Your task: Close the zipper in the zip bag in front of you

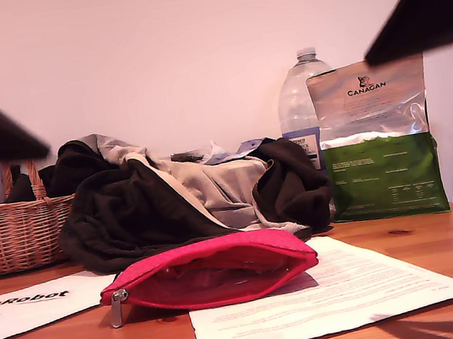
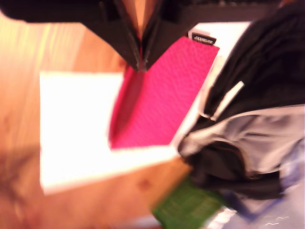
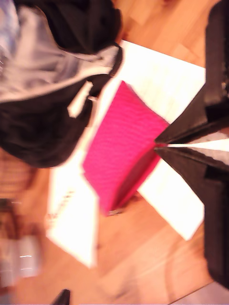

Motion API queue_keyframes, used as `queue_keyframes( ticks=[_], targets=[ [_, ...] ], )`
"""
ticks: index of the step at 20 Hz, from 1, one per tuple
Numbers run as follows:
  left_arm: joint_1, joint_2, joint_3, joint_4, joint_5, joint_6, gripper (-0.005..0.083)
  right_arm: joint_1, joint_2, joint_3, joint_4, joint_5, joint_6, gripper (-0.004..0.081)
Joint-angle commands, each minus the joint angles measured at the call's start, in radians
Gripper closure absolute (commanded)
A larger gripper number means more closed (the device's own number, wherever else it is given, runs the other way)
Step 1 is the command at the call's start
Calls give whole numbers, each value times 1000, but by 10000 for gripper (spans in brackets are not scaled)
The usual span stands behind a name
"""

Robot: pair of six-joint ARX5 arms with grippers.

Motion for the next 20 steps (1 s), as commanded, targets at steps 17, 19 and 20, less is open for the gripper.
queue_keyframes(
  ticks=[17,19,20],
  targets=[
    [195,607,-14,435,81,741,500,24,76,-5,47,-7,-5,783],
    [207,658,-9,480,83,795,500,24,76,-5,47,-7,-5,783],
    [213,681,-3,500,88,795,500,24,76,-5,47,-7,-5,783]
  ],
)
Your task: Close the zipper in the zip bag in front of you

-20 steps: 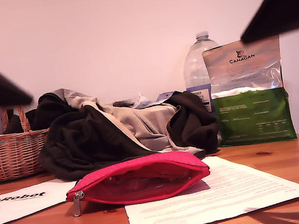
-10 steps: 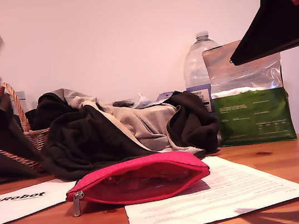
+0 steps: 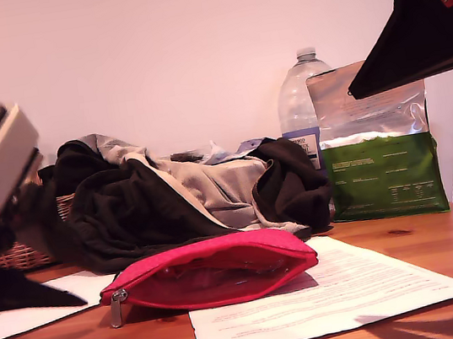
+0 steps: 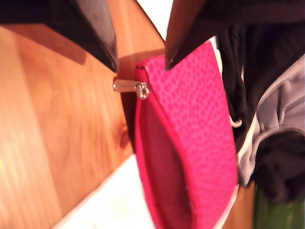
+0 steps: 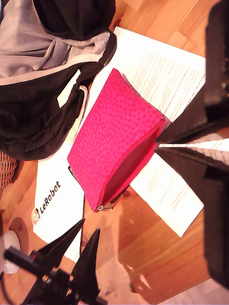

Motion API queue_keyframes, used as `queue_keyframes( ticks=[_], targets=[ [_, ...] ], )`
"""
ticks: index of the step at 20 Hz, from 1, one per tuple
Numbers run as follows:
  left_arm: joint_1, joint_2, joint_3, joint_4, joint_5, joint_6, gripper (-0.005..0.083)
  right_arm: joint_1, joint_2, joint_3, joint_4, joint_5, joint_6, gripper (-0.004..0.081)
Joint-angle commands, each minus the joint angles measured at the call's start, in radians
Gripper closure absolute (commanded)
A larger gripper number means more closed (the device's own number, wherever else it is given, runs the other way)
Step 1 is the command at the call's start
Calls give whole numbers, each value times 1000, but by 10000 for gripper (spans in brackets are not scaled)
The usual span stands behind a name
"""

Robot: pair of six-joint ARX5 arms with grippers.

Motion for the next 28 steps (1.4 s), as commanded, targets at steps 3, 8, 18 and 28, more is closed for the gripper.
queue_keyframes(
  ticks=[3,8,18,28],
  targets=[
    [12,87,18,53,15,10,500,5,3,-5,6,-4,-3,783],
    [12,185,69,105,15,42,500,5,3,-5,5,-5,3,783],
    [11,251,119,134,22,42,793,5,3,-5,6,-14,4,783],
    [4,179,132,117,10,-23,794,6,81,-5,110,-209,317,764]
  ],
)
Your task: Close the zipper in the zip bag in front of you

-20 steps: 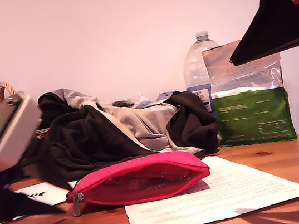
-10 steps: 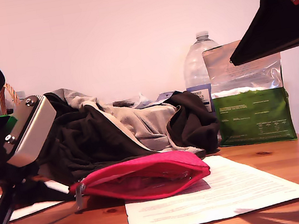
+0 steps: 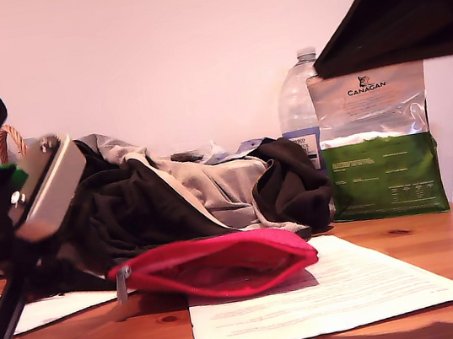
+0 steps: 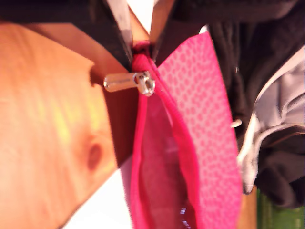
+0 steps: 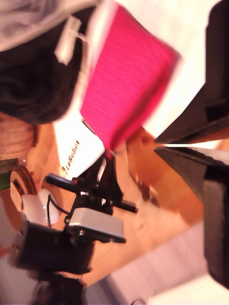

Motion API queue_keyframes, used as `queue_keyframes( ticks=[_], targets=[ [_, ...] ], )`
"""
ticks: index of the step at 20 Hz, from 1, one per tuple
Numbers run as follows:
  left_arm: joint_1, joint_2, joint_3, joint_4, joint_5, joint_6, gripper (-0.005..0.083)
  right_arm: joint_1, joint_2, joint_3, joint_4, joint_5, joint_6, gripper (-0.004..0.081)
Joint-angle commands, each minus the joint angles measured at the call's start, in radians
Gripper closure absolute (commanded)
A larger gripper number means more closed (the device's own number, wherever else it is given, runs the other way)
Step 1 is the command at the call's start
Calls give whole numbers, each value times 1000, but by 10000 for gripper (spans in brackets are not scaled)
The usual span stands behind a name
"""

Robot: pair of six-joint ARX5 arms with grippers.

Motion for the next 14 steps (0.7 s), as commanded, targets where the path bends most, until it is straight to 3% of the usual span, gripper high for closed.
queue_keyframes(
  ticks=[1,6,10,14],
  targets=[
    [-3,-40,12,-10,4,-40,795,12,63,-5,30,-32,77,764],
    [-12,-114,19,-123,6,-131,795,79,228,2,220,-46,206,711],
    [-48,-145,64,-263,34,-216,795,111,361,42,285,-40,203,680],
    [-85,-149,157,-423,55,-322,795,144,524,55,436,-41,203,626]
  ],
)
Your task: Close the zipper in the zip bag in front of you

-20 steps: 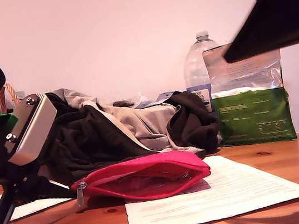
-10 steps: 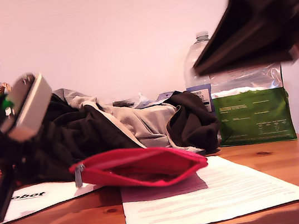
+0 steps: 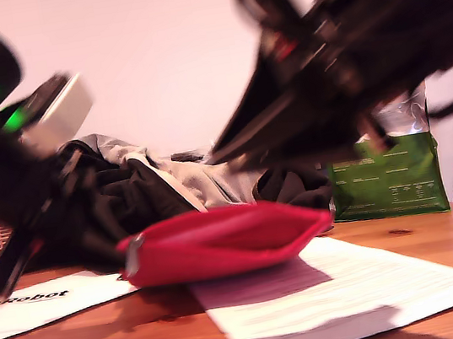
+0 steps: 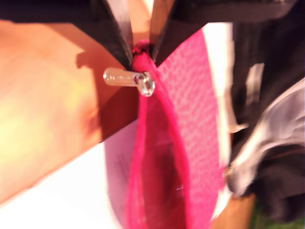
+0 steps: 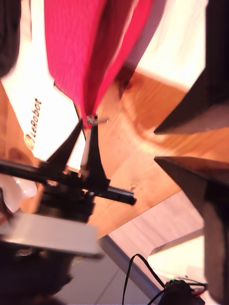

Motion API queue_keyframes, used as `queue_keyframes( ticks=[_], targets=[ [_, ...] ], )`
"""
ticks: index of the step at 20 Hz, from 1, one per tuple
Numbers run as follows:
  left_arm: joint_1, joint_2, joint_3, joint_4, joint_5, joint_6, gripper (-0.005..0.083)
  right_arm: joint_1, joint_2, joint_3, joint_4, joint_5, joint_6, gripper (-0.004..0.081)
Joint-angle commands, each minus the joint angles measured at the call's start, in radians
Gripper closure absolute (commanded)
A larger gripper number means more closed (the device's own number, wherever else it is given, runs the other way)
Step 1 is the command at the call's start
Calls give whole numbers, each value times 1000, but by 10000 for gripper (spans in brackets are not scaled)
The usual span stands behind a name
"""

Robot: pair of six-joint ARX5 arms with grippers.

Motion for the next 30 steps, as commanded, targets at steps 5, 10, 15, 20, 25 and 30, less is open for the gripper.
queue_keyframes(
  ticks=[5,10,15,20,25,30],
  targets=[
    [-20,-17,111,-139,52,-71,795,7,205,103,93,-56,195,615],
    [-20,-17,131,-178,51,-71,795,-29,344,254,106,-116,260,552],
    [-20,-17,132,-191,53,-93,795,-56,428,285,80,-115,178,539],
    [-20,-17,132,-191,72,-98,795,-64,490,317,77,-115,177,539],
    [-20,-17,132,-190,79,-102,795,-64,494,343,83,-130,129,540],
    [-20,-17,132,-189,85,-104,795,-64,495,372,82,-130,127,548]
  ],
)
